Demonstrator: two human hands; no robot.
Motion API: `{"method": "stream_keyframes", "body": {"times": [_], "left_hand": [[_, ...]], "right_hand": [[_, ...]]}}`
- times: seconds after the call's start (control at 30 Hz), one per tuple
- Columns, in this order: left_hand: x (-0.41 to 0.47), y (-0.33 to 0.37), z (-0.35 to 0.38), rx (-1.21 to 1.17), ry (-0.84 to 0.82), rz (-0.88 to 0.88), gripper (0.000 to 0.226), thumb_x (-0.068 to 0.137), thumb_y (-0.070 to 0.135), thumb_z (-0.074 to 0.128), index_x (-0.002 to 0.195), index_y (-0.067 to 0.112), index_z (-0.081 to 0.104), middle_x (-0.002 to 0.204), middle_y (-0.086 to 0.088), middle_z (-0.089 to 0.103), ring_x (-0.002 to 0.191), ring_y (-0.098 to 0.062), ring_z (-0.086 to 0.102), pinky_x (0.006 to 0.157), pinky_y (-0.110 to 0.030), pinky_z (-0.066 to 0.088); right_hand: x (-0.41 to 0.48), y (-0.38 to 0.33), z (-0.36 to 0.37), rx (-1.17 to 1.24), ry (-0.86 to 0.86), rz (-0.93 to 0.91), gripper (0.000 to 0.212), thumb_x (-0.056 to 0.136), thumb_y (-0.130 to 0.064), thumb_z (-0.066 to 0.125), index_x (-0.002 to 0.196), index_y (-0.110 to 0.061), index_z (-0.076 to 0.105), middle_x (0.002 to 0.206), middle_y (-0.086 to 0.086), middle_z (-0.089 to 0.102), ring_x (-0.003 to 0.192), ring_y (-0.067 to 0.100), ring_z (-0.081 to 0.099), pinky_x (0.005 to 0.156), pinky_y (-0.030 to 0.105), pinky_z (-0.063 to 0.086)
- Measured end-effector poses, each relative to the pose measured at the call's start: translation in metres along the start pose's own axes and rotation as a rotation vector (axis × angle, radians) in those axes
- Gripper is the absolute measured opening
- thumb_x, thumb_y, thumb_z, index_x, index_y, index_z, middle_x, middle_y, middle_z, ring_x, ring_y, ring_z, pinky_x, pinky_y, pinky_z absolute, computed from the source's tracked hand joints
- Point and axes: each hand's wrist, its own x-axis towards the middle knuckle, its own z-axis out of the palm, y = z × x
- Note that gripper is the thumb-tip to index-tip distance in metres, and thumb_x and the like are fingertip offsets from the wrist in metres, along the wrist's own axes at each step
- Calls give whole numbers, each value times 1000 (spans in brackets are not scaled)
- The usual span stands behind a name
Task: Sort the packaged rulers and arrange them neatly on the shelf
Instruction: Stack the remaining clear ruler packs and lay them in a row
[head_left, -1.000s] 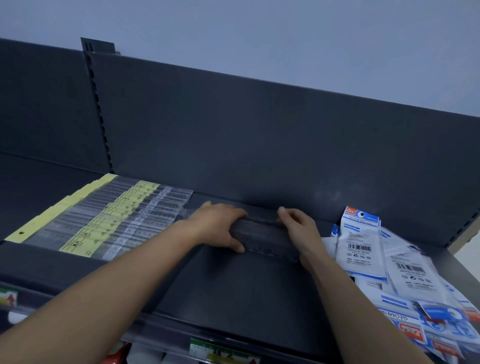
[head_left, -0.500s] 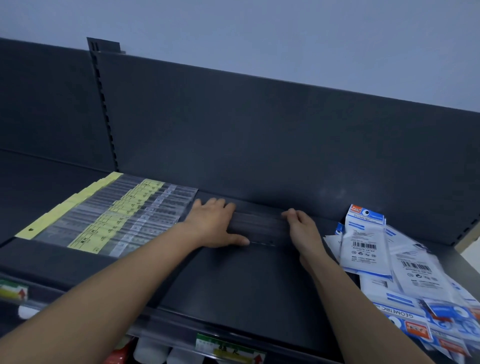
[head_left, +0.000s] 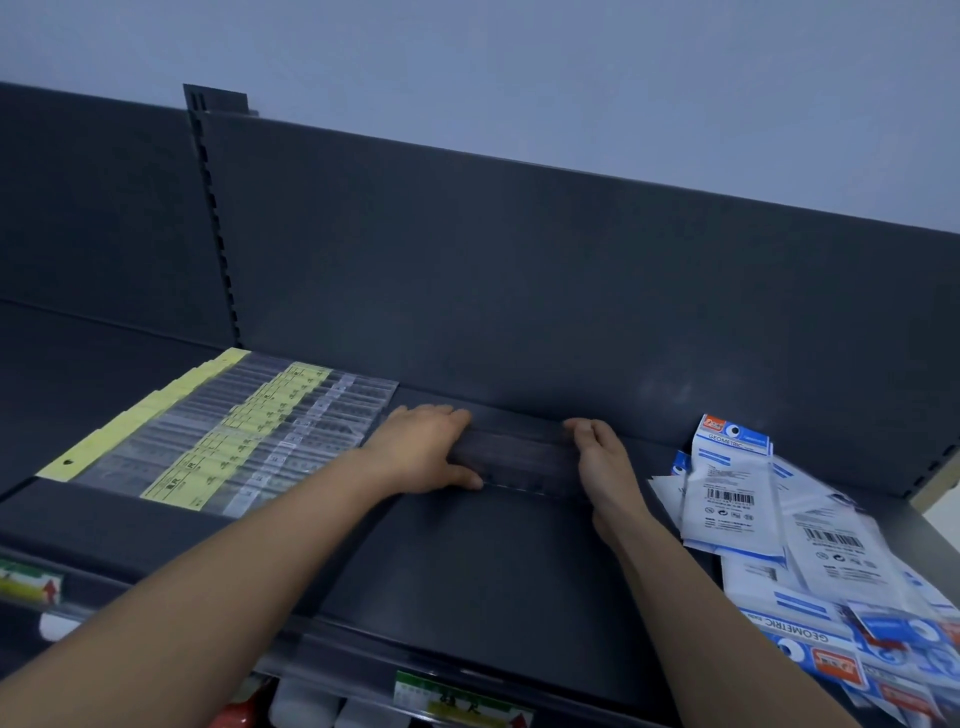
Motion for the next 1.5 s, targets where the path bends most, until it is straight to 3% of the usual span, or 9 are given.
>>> {"method": "stream_keyframes", "body": {"times": [0.2, 0.33, 0.57, 0.7, 0.83, 0.97, 1.13, 1.27, 1.5], "left_hand": [[0, 0, 1, 151, -48, -51, 92, 75, 80, 47, 147, 26, 26, 135, 0, 46, 130, -22, 38, 113, -55, 10], [-2, 0, -3, 112, -90, -31, 97, 77, 77, 48, 151, 22, 17, 142, -3, 41, 133, -23, 35, 109, -48, 26], [-5, -8, -8, 73, -69, -10, 96, 73, 73, 58, 148, 21, 27, 133, -1, 47, 129, -23, 42, 105, -41, 33], [-10, -28, -18, -44, -28, -128, 90, 63, 63, 76, 135, 19, 43, 132, 1, 51, 121, -21, 49, 98, -36, 39], [-14, -31, -10, -369, 46, -188, 58, 65, 33, 86, 111, 16, 53, 113, 0, 57, 100, -16, 50, 76, -28, 38], [-10, -31, -4, -450, 103, -160, 44, 64, 25, 87, 93, 20, 54, 101, 2, 60, 94, -18, 54, 74, -29, 42], [-11, -28, 1, -381, 21, -89, 87, 72, 34, 82, 144, 18, 36, 142, -2, 47, 128, -20, 44, 104, -29, 37], [-8, -24, 1, -364, -7, -73, 85, 76, 34, 79, 146, 16, 35, 147, -2, 43, 133, -18, 41, 109, -28, 33], [-7, -19, 0, -346, -55, -70, 91, 85, 30, 71, 153, 11, 15, 157, -8, 23, 144, -21, 22, 116, -26, 19]], "right_hand": [[-1, 1, -3, -115, -90, -33, 45, 105, -31, 33, 147, -15, 37, 150, -3, 37, 139, 12, 33, 108, 20, 22], [2, -3, -6, 118, -95, 55, 57, 101, -48, 33, 150, -18, 31, 154, -7, 32, 141, 11, 30, 117, 28, 19], [-5, -3, -24, -493, -388, -162, 86, 74, -27, 82, 146, -23, 35, 139, -6, 37, 131, 9, 37, 104, 18, 27], [-5, 1, -25, -448, -309, -205, 65, 75, -16, 81, 132, -23, 52, 132, -5, 48, 123, 9, 44, 98, 16, 29], [-7, 4, -20, -334, -248, -168, 64, 71, -9, 82, 127, -23, 55, 129, -4, 51, 120, 8, 46, 96, 17, 32], [-7, 3, -22, -295, -199, -191, 68, 69, -5, 82, 128, -23, 53, 128, -1, 51, 117, 8, 47, 95, 16, 32], [-9, 8, -27, -310, -240, -117, 82, 73, 1, 75, 143, -23, 40, 137, -6, 44, 124, 9, 42, 95, 18, 34], [-7, 4, -25, -168, -245, -19, 82, 76, 11, 62, 145, -24, 35, 143, -3, 44, 124, 12, 45, 93, 23, 41], [-13, 0, -24, -245, -272, 34, 84, 88, 8, 45, 156, -22, 6, 158, -7, 22, 134, 5, 28, 101, 17, 25]]}}
